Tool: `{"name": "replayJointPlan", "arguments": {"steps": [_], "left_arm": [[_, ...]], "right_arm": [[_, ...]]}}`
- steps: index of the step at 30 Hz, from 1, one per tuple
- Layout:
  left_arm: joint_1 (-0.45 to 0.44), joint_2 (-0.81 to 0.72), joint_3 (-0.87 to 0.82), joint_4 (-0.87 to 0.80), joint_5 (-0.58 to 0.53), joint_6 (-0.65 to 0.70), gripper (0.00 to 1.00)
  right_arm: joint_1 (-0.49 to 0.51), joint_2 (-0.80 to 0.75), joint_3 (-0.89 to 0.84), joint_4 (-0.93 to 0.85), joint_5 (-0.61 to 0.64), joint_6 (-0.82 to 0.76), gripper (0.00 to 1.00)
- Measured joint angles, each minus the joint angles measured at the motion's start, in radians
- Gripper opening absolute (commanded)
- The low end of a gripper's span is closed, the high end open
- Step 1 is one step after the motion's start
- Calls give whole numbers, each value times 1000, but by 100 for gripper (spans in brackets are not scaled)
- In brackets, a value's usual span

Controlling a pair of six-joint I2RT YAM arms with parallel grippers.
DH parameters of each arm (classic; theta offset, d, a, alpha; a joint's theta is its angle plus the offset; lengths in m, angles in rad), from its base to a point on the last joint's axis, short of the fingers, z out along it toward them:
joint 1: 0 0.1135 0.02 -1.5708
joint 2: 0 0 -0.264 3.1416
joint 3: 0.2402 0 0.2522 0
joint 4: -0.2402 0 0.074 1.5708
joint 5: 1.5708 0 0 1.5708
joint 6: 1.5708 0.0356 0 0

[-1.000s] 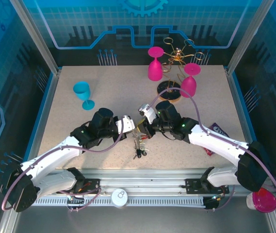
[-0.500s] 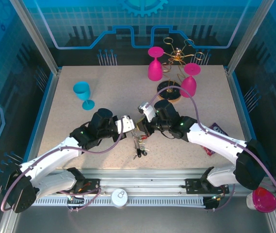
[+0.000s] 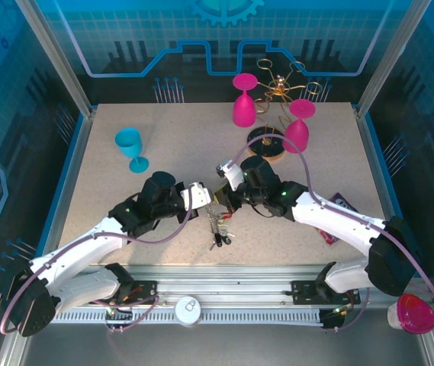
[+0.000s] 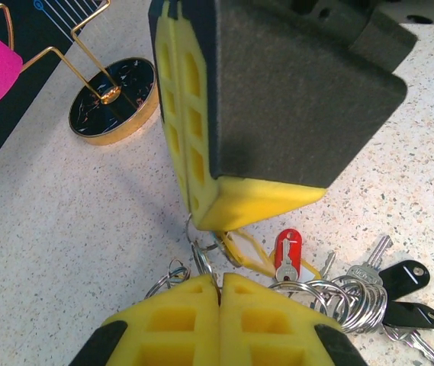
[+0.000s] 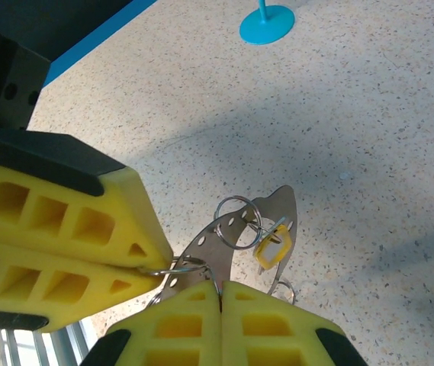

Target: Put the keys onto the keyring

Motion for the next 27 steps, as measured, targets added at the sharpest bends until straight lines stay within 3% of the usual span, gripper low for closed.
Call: {"name": "replayJointPlan", "arguments": {"steps": [10, 11, 13, 17, 24, 27], "left_arm": [[-4, -4, -10, 16, -5, 6, 0], [-4, -5, -11, 17, -6, 6, 0], [-5, -8, -17, 24, -7, 6, 0], [-11, -26, -35, 37, -6, 6, 0], [-17, -35, -54, 64, -3, -2, 0], [-18, -36, -64, 86, -3, -10, 0]], "right_arm": [[2, 10, 10, -7, 9, 8, 0], [2, 10, 10, -7, 9, 8, 3], [2, 10, 10, -7, 8, 11, 22], [-3, 7, 10, -14, 27, 8, 42], [-41, -95, -35, -9, 8, -6, 47], [-73, -160, -96, 42, -32, -63, 44]]}}
